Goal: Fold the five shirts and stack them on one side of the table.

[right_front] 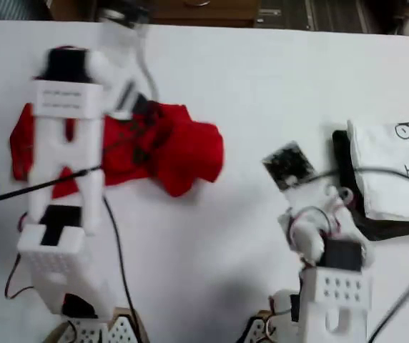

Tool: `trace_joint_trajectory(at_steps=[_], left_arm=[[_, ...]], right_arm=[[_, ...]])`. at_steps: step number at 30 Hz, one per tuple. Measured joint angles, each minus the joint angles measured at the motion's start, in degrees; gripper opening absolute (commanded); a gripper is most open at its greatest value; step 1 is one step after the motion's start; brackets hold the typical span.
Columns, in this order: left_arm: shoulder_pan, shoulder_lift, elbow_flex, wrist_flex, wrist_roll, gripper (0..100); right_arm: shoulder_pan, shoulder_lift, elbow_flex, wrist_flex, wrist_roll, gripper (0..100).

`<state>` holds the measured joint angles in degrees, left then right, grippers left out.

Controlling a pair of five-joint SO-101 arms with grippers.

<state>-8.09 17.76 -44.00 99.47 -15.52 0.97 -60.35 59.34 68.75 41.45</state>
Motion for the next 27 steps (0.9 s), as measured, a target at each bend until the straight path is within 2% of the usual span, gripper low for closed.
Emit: trace_joint_trajectory(at_steps=[4, 8, 12, 16, 22, 27], left_arm=[[-10.2, 0.0, 5.5, -1.2, -1.9, 32], [-16.7, 3.2, 17.1, -6.7, -5.0, 32], [-19.1, 8.9, 27.6, -12.8, -6.6, 32], [-19.2, 13.1, 30.4, -17.1, -6.9, 32], [-21.3, 17.7, 30.7, -24.8, -12.4, 32], [-24.9, 21.1, 25.9, -33.0, -12.1, 30]], right_arm=[[-4.8, 15.1, -8.4, -0.5, 0.0, 25.1], [-11.0, 29.8, -20.0, 5.8, 0.0, 25.1], [-19.9, 40.4, -25.7, 11.5, 0.0, 25.1], [-27.0, 44.8, -28.1, 11.6, 0.0, 25.1], [-28.6, 45.8, -29.3, 11.5, 0.0, 25.1], [-28.7, 48.4, -29.3, 8.4, 0.0, 25.1]])
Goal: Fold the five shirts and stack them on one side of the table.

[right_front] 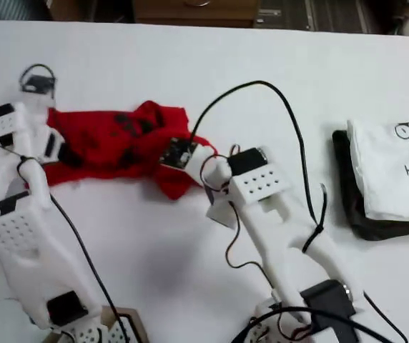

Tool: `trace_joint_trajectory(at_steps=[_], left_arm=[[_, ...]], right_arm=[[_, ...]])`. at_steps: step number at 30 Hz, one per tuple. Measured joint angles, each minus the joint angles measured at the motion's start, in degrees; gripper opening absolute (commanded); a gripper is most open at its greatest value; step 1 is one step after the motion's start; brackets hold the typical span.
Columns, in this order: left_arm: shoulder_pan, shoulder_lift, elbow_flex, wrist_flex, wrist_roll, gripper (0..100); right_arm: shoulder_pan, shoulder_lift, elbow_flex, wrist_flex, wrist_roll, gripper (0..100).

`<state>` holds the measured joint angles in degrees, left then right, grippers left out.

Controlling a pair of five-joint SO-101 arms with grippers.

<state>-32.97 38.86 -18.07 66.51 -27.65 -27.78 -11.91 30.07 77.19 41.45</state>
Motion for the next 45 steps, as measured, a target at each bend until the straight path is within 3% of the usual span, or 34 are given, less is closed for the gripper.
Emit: trace_joint_trajectory(at_steps=[4, 8, 14, 18, 24, 29, 45], left_arm=[[-4.0, 2.1, -8.9, -1.8, 8.7, 29], [-6.8, 2.1, -19.3, 3.1, 14.6, 29], [-5.2, 2.2, -25.5, 16.9, 14.0, 29], [-4.9, 2.3, -25.5, 21.1, 14.0, 29], [-4.9, 2.3, -25.5, 24.9, 14.1, 29], [-5.5, 2.3, -25.5, 27.0, 14.1, 29], [-5.6, 2.6, -25.5, 27.5, 13.8, 29]], right_arm=[[0.1, 3.9, 0.0, -6.7, 0.0, 25.1], [0.0, 9.8, 0.0, -13.7, 0.0, 25.2], [-7.3, 17.1, -5.3, -14.2, 0.0, 25.2], [-11.8, 20.3, -9.4, -14.9, 0.0, 25.2], [-9.4, 28.6, -16.2, -17.4, 0.0, 23.8], [-2.8, 37.2, -27.0, -18.5, 0.0, 1.5], [-0.2, 42.5, -68.2, -5.8, 0.0, 2.2]])
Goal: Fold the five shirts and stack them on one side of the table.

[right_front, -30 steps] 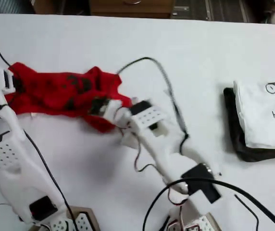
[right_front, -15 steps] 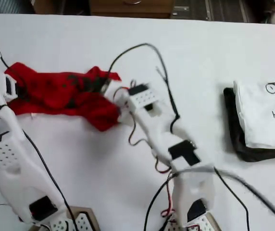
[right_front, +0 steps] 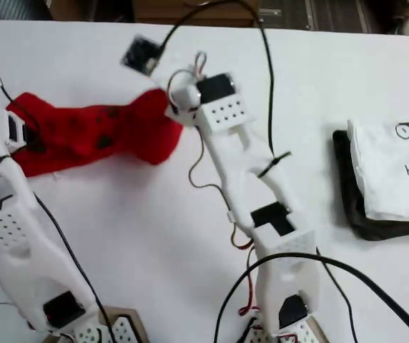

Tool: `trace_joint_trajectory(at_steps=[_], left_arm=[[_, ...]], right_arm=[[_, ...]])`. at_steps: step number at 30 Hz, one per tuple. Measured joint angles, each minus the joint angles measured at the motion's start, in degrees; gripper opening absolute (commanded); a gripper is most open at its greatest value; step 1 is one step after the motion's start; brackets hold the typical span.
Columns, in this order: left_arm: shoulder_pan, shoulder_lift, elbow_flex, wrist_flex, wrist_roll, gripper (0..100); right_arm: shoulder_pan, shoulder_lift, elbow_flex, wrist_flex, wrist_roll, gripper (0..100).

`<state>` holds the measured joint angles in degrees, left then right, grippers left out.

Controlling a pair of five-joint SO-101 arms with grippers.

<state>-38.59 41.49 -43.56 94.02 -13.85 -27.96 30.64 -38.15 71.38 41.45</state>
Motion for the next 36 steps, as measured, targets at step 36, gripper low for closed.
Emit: trace_joint_trajectory(at_steps=[36], left_arm=[[13.3, 0.0, 10.2, -5.3, -6.9, 29]], right_arm=[[4.4, 16.8, -9.6, 25.1, 7.9, 26.9]])
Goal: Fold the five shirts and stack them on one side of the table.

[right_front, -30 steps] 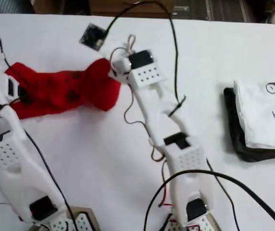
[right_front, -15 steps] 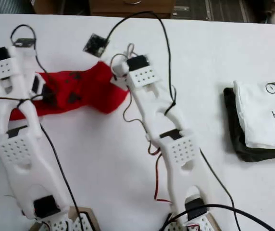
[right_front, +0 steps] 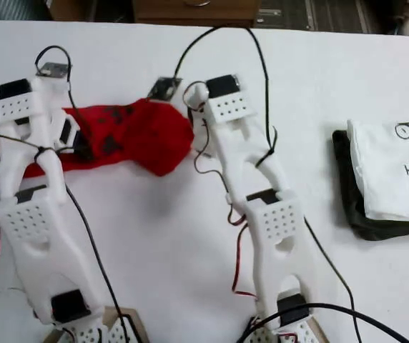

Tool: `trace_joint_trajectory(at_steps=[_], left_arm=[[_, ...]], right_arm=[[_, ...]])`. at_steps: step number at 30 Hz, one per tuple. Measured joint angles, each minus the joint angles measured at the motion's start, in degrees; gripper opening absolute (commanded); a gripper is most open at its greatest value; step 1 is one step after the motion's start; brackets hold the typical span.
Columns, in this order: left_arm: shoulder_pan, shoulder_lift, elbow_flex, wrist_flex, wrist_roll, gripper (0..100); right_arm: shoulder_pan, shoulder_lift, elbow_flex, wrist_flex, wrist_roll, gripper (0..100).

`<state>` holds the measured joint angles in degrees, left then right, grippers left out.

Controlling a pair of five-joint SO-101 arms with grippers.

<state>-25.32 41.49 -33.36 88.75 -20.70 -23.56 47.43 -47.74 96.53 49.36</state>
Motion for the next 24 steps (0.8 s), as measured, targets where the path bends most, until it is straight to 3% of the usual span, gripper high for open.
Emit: trace_joint_trajectory(at_steps=[6, 16, 18, 21, 24], left_arm=[[0.0, 0.0, 0.3, 0.0, 0.0, 29], [-7.0, 0.0, 0.3, 0.0, 0.0, 29], [-9.4, 0.0, 0.3, 0.0, 0.0, 29], [-11.3, 0.0, 0.3, 0.0, 0.0, 29], [-11.7, 0.0, 0.3, 0.0, 0.0, 29]], right_arm=[[-2.2, 2.0, 1.5, -4.7, 4.3, 26.9], [-3.5, 9.7, 1.7, -27.9, 4.7, 26.2], [-3.5, 10.0, 1.6, -30.9, 4.6, 21.1], [-3.6, 10.1, 1.6, -31.9, 4.6, 2.6], [-3.7, 10.1, 1.1, -30.9, 4.7, 2.2]])
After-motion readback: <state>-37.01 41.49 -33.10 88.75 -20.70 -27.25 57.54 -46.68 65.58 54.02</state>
